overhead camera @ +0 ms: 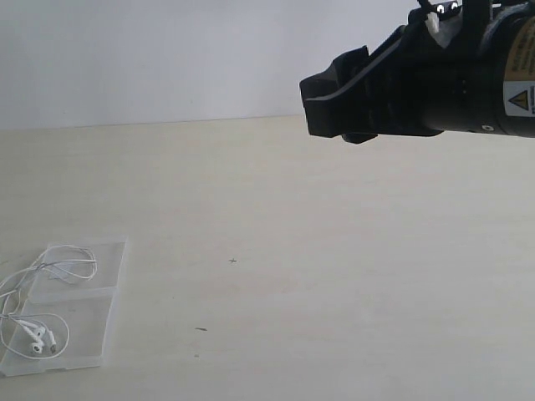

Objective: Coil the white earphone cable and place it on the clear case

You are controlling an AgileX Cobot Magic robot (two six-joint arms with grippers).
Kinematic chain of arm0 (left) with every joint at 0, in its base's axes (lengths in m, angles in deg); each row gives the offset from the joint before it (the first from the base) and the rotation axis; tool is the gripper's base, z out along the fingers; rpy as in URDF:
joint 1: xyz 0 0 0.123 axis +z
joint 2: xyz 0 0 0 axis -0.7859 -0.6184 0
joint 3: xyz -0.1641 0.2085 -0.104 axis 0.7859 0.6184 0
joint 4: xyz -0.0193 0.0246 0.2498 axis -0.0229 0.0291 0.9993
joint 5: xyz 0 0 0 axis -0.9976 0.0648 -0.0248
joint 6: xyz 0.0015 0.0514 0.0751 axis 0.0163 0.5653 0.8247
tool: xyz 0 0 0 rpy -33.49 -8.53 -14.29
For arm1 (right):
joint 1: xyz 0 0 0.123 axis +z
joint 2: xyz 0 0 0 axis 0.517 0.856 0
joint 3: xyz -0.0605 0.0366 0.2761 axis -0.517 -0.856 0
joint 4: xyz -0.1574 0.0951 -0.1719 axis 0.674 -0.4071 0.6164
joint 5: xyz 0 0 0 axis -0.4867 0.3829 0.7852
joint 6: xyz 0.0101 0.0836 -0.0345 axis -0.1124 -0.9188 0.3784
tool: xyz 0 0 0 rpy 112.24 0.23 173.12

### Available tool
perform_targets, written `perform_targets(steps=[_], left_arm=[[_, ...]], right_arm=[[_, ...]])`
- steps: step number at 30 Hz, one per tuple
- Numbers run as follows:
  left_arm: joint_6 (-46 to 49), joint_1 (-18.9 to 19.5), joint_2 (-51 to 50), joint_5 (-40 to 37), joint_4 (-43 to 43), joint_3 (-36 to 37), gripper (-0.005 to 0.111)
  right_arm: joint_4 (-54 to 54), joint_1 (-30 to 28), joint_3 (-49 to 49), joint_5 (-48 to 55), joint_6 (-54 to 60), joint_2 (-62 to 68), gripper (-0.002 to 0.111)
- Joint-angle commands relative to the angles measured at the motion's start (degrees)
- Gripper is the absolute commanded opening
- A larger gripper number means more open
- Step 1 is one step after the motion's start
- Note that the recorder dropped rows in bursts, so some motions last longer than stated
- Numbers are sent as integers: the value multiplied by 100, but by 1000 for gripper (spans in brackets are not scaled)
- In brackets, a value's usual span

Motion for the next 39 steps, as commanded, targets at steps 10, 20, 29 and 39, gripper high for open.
perform_targets(steps=[10,20,29,39], left_arm=[[33,-8,1433,-509,42,1116,0],[60,-8,1433,-328,792,1295,0],[35,-369,2325,-107,1063,1295,0],[59,-750,3033,298,1100,1295,0]], right_arm=[[-25,-13,-17,-12,33,-27,58],[-25,-13,-17,-12,33,-27,58],[-25,-13,-17,-23,33,-27,58],[-25,-13,-17,-23,33,-27,58]])
